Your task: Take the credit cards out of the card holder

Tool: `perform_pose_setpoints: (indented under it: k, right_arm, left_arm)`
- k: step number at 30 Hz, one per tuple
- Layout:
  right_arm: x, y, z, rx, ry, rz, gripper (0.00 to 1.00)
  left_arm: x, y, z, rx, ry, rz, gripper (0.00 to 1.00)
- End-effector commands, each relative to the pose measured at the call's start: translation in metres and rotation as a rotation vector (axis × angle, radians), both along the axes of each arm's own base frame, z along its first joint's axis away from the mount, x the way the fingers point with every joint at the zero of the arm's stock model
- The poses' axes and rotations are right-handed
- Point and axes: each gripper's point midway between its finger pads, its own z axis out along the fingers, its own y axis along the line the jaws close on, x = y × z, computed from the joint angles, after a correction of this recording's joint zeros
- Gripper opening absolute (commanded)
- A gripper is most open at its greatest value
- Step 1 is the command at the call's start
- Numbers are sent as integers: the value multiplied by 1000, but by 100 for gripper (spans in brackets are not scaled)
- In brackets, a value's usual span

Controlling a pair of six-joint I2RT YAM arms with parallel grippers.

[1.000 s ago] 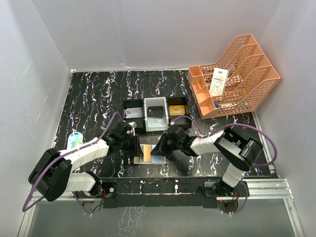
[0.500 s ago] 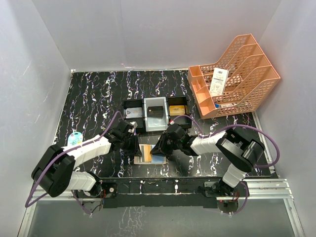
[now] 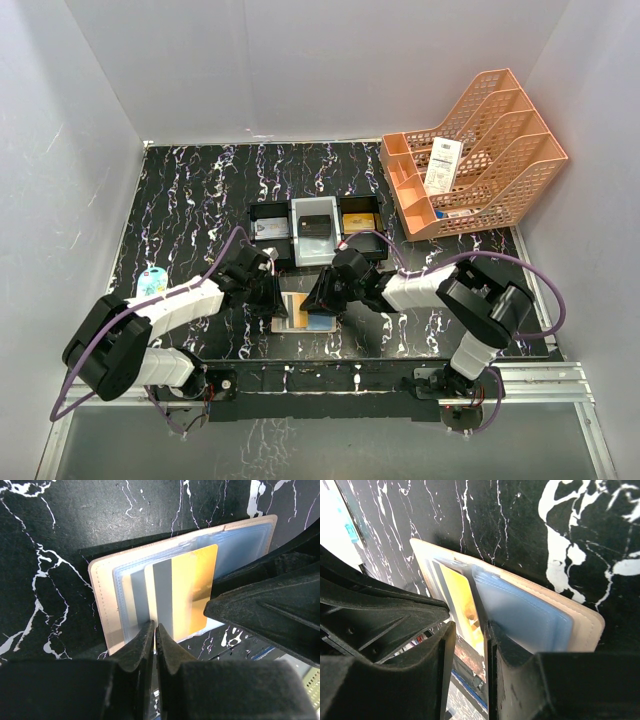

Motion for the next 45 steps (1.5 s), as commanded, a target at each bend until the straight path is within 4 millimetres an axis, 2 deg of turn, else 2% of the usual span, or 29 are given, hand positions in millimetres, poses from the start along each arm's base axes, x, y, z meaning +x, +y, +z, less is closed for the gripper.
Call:
perform_pose_setpoints:
  k: [1, 4, 10, 13, 18, 24, 27, 32, 35, 37, 42, 45]
  right_arm:
    - [-4, 4, -11, -37, -4, 37, 28]
    - [-5, 10, -7, 1, -6, 47, 28]
    - [-2, 10, 1, 20, -22, 28, 7]
    - [1, 5, 7, 13, -40, 23, 1]
    - [0, -5, 13, 31, -36, 37, 0]
    - [-6, -14, 11, 38, -17, 53, 0]
    - [-6, -12, 9, 38, -8, 60, 1]
    - [-2, -12, 5, 31, -2, 30, 2]
    - [1, -12, 5, 28, -6, 14, 3]
    - [2, -11, 5, 29, -5, 12, 3]
    - [2, -11, 6, 45, 0, 1, 3]
    - [2, -13, 6, 43, -3, -5, 4]
  left_arm:
    - [-24, 22, -25, 90, 84, -1, 5]
    - [-25, 21, -25, 84, 88, 1, 4]
    - [-23, 23, -24, 98, 79, 8, 3]
    - [-23, 25, -24, 104, 77, 12, 3]
    - [-22, 26, -23, 110, 72, 15, 3]
    - [-21, 25, -22, 108, 66, 21, 4]
    - [-13, 14, -8, 58, 41, 19, 13]
    - [12, -8, 41, -51, -84, 28, 30]
    - [18, -20, 58, -121, -122, 12, 33]
    - [16, -26, 57, -150, -108, -6, 33]
    - [3, -33, 32, -166, -8, -37, 24]
    - [-1, -28, 17, -129, 27, -10, 21]
